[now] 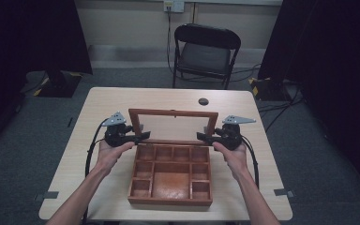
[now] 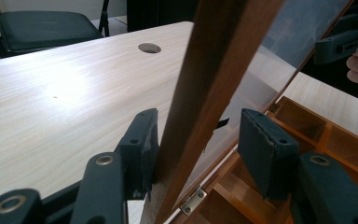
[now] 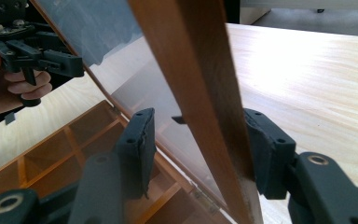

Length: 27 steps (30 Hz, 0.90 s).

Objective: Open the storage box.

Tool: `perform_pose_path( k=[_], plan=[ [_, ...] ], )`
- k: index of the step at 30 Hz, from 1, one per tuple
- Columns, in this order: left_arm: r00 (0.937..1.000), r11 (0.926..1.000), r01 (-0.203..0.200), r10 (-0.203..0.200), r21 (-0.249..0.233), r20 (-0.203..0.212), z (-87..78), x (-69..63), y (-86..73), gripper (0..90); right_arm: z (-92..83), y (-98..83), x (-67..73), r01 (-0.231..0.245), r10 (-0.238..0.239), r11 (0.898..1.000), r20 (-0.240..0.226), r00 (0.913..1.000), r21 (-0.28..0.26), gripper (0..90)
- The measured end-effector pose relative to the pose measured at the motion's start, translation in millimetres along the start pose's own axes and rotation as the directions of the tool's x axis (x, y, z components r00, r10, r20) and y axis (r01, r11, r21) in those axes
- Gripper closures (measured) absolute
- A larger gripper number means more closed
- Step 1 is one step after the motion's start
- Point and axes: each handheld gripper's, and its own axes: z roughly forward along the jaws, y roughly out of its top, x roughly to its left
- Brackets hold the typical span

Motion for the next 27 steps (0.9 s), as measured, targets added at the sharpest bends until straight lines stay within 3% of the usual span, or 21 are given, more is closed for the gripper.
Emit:
perform_pose_path(
  k=[10,15,19,27],
  plan=[
    [0.9998,0.9998,0.020,-0.020,-0.002,-0.007,5.8,6.9,0.8,49.3,6.3,-1.2,-8.2,-0.017,0.018,0.999,0.013,0.9998,-0.032,50.7],
    [0.9997,0.9996,0.022,-0.022,0.019,-0.015,9.8,9.8,-2.1,49.1,9.6,-3.1,-11.6,-0.023,0.023,1.000,0.016,0.9996,-0.021,51.1],
    [0.9986,0.9987,0.050,-0.050,0.001,-0.014,11.5,11.4,-5.6,49.1,11.4,-4.1,-13.3,-0.023,0.024,0.999,0.025,0.9994,-0.024,51.3],
    [0.9979,0.9981,0.061,-0.061,0.007,-0.020,14.5,15.0,-8.0,48.6,15.0,-5.8,-16.9,-0.030,0.031,0.999,0.035,0.9989,-0.017,50.8]
  ],
)
